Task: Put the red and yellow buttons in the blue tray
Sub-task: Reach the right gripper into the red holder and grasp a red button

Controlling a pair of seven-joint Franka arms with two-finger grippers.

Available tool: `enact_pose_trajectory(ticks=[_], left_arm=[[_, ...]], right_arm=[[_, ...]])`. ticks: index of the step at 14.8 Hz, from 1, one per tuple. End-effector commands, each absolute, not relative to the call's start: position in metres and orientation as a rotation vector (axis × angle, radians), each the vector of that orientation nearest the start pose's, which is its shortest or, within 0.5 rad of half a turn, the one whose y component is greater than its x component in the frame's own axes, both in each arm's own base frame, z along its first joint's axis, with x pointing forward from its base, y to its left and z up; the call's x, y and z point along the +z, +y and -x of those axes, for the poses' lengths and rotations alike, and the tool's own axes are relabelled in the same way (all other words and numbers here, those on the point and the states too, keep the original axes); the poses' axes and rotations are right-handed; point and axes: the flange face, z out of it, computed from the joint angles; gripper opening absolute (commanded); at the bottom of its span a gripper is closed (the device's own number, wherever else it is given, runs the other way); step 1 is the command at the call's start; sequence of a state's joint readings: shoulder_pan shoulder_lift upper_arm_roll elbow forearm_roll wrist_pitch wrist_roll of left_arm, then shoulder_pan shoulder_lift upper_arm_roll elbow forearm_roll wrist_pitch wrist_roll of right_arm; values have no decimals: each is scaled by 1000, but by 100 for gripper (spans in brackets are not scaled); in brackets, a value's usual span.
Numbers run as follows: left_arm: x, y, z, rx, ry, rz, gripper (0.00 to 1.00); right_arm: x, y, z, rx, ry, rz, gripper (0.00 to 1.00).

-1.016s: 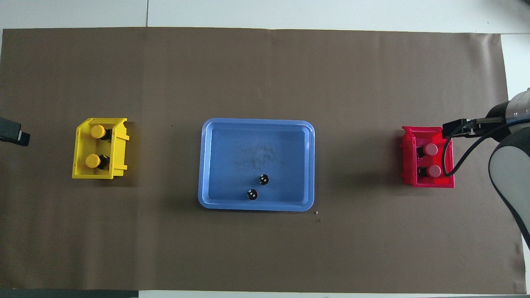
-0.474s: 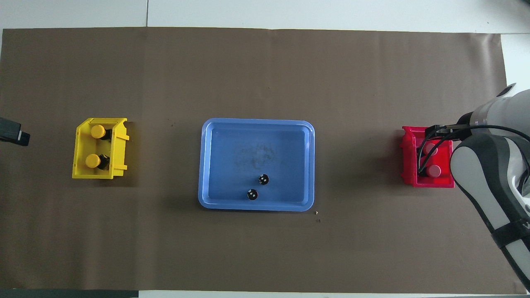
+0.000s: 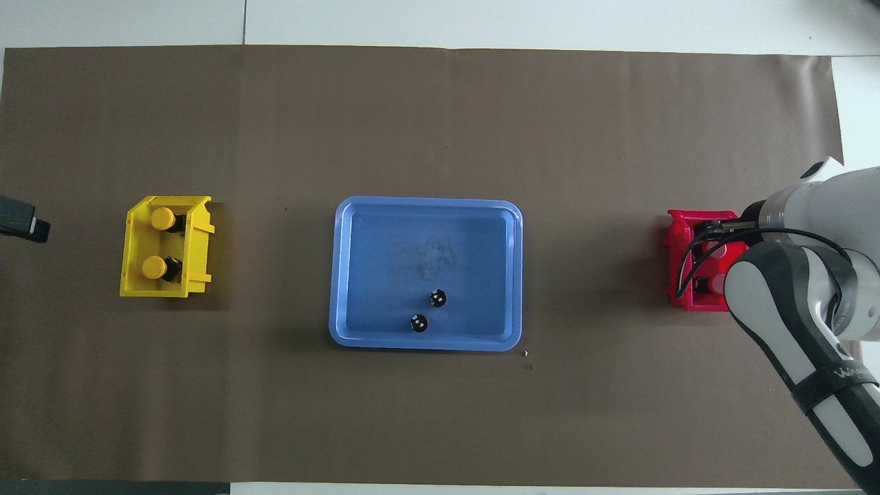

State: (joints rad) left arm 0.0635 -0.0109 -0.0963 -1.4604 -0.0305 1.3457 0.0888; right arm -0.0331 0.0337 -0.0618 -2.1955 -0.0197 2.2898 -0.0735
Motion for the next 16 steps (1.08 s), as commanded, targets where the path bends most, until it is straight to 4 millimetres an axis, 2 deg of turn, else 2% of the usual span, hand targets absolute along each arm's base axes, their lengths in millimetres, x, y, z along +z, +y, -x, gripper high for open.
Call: enact_pose_trajectory(ticks=[1,4,11,16], left_arm=[[666,-19,-519,149,216,3173,100],[673,-23,-525,48,226,3147,100],[672,-14,-522,43,189,3147,100],[673,-5,-523,12,160,3140,100]], right_arm=[[365,-61,-529,-127,-13,3149,61],[364,-61,-528,-127,-15,3149,61],[354,-60,-520,-135,-18,3148,61],[344,-64,-519,-132,-47,3150,51]])
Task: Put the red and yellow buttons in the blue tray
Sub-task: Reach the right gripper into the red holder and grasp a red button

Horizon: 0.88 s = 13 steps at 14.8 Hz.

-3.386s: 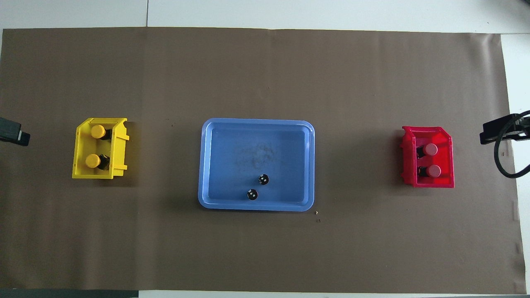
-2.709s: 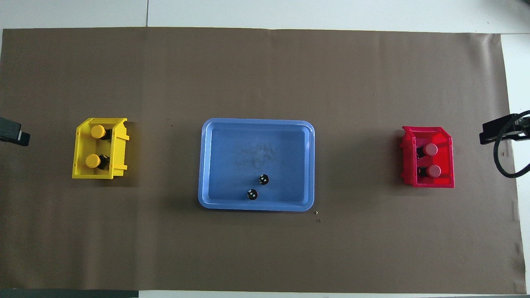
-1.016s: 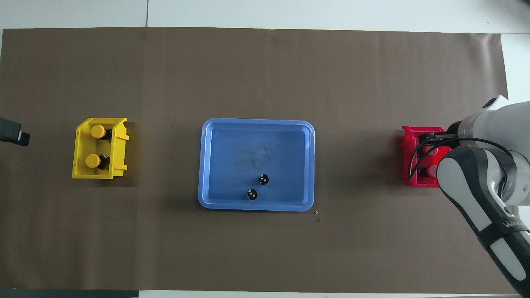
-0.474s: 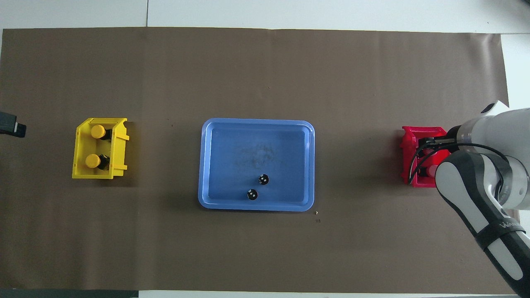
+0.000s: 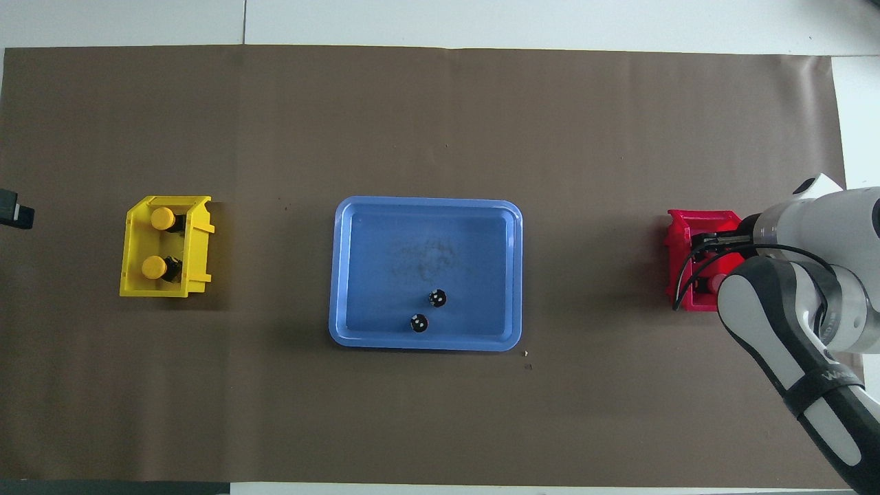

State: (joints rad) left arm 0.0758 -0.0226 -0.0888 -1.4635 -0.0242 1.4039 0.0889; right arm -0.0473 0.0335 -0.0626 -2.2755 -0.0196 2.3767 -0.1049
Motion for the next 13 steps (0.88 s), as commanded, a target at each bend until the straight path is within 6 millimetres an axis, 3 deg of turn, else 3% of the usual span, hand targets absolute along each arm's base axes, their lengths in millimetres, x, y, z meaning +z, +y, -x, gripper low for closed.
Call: enact_pose_trajectory(ticks=[1,3,4,7,12,13], left_arm=[[673,-6,-524,0,165,3139,100],[674,-8,-524,-10,173,3111,100],[675,-8,-525,-24,174,3105,100],[676,-10,-527,-48,175,3104,100],[666,-12,-529,-76,193,3100,100],[656,-11,-530,-106,194,3096,100]], right_arm=[[339,-62,-521,-122,-54,3150,45],[340,-62,-522,-124,-58,3152,20],[343,-64,-523,-122,-70,3152,15],[365,-66,-539,-50,-130,3148,16],[458,-54,-581,93,-153,3139,16],[474,-39,-589,99,-170,3135,16]])
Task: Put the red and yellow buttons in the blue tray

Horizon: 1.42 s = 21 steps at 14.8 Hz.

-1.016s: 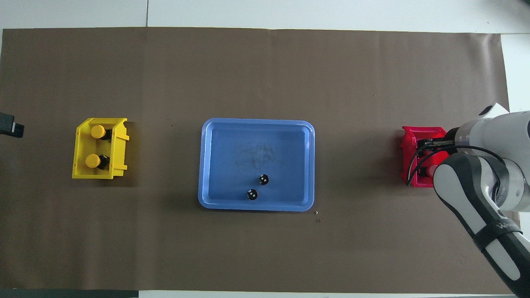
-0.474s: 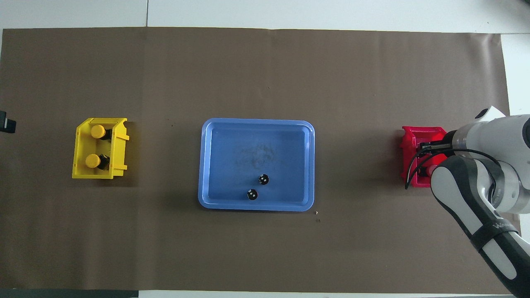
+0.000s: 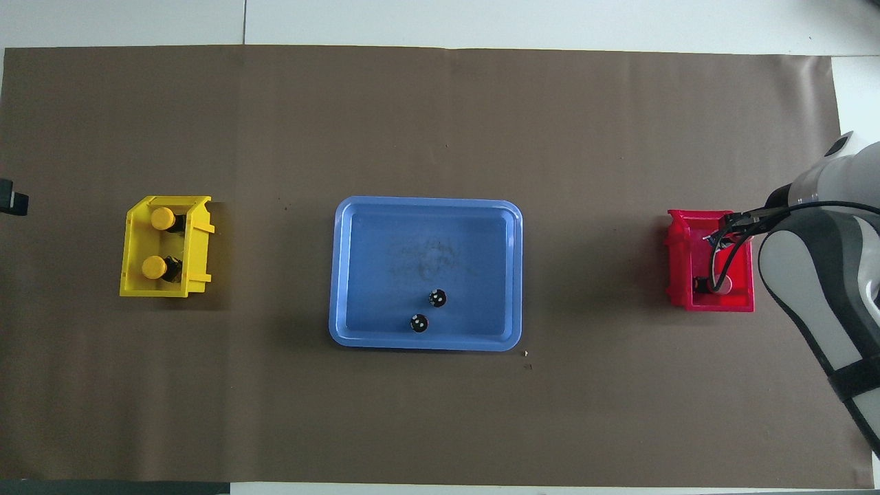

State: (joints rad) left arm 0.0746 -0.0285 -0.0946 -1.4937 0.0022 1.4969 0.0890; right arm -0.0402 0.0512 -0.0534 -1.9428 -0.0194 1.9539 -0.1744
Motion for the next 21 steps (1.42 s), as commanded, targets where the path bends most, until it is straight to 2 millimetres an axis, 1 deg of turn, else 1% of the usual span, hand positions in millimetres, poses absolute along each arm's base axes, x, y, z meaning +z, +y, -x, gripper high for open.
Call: enact_pose_trajectory(ticks=[1,2,3,4,5,6,7,8,9,10,11,12,13,14,15,16,17,18,20,21], left_arm=[[648,-12,-532,-114,198,3095,100],[640,-13,-536,-97,203,3097,100],[634,-13,-540,-95,204,3098,100],[627,-14,-542,-107,207,3097,100],[607,-14,-546,-116,205,3097,100],[575,-14,-550,-131,201,3097,100],[544,-13,-553,-155,193,3097,100],[518,-12,-554,-174,185,3099,100],[493,-10,-555,-153,173,3103,100],[478,-8,-558,-132,167,3107,100],[461,-10,-562,-105,154,3113,100],[446,-9,-561,-100,112,3117,99],[430,-9,-559,-122,97,3118,96],[419,-9,-556,-143,91,3118,95],[413,-9,-555,-151,84,3119,90],[405,-9,-557,-135,82,3121,84],[400,-9,-558,-128,82,3123,81],[399,-9,-559,-130,82,3123,78],[390,-14,-563,-145,66,3126,77],[384,-15,-566,-155,48,3130,75]], right_arm=[[490,-13,-601,104,-156,3136,16],[500,8,-610,106,-86,3142,16],[505,48,-615,79,-47,3147,17],[502,87,-615,50,21,3146,19],[493,131,-615,-15,110,3137,19],[484,174,-606,-60,167,3122,18],[479,210,-599,-109,221,3101,18],[473,233,-595,-117,242,3092,18],[466,253,-589,-107,233,3094,18],[462,261,-587,-108,245,3091,18],[453,274,-585,-106,252,3089,19],[437,295,-579,-108,270,3083,19],[422,311,-575,-121,307,3073,20],[407,324,-572,-127,321,3066,21],[393,334,-570,-121,331,3065,21],[384,342,-569,-121,365,3058,21],[377,350,-566,-121,379,3054,21],[372,359,-561,-111,368,3060,22],[366,367,-556,-98,385,3063,22],[363,370,-552,-91,383,3067,23]])
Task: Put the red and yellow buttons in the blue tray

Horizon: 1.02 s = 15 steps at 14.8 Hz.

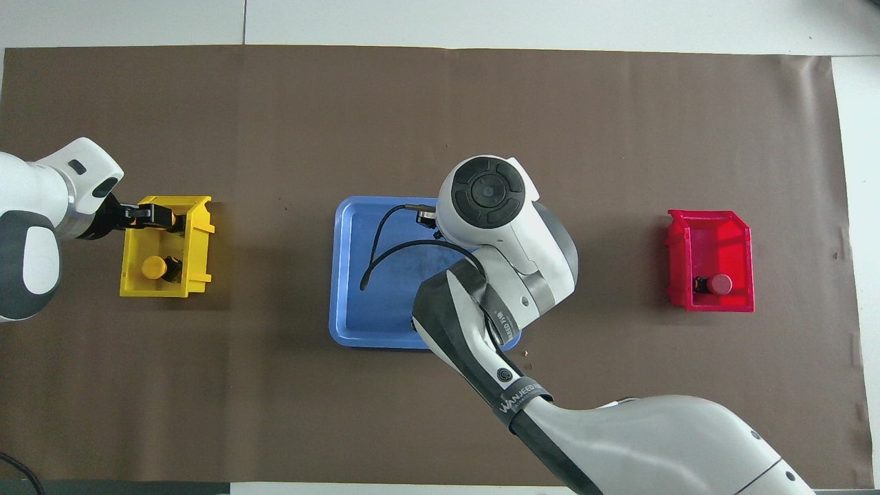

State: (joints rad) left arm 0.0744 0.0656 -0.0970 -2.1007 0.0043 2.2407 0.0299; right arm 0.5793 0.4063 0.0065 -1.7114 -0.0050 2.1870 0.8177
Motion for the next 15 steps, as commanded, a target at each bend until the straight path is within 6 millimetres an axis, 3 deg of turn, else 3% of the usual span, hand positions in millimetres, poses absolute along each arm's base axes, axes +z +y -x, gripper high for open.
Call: enact_pose_trajectory(ticks=[1,4,6,9,11,12,13,15], left_arm=[[380,-16,-567,-155,41,3132,74],[372,-15,-568,-136,41,3134,71],[370,-15,-568,-134,41,3134,70],[362,-16,-564,-112,46,3135,70],[360,-16,-564,-129,46,3135,70],[359,-17,-563,-131,48,3134,70],[359,-17,-564,-134,49,3135,70],[360,-16,-565,-148,44,3135,70]], right_arm=[[363,371,-552,-97,383,3062,23],[350,375,-542,-122,378,3046,26],[349,375,-541,-121,378,3047,34],[352,374,-542,-123,373,3061,95],[376,366,-558,-139,374,3074,100],[401,348,-574,-144,337,3140,100],[419,308,-592,-112,295,3184,100],[464,220,-591,-53,164,3205,96]])
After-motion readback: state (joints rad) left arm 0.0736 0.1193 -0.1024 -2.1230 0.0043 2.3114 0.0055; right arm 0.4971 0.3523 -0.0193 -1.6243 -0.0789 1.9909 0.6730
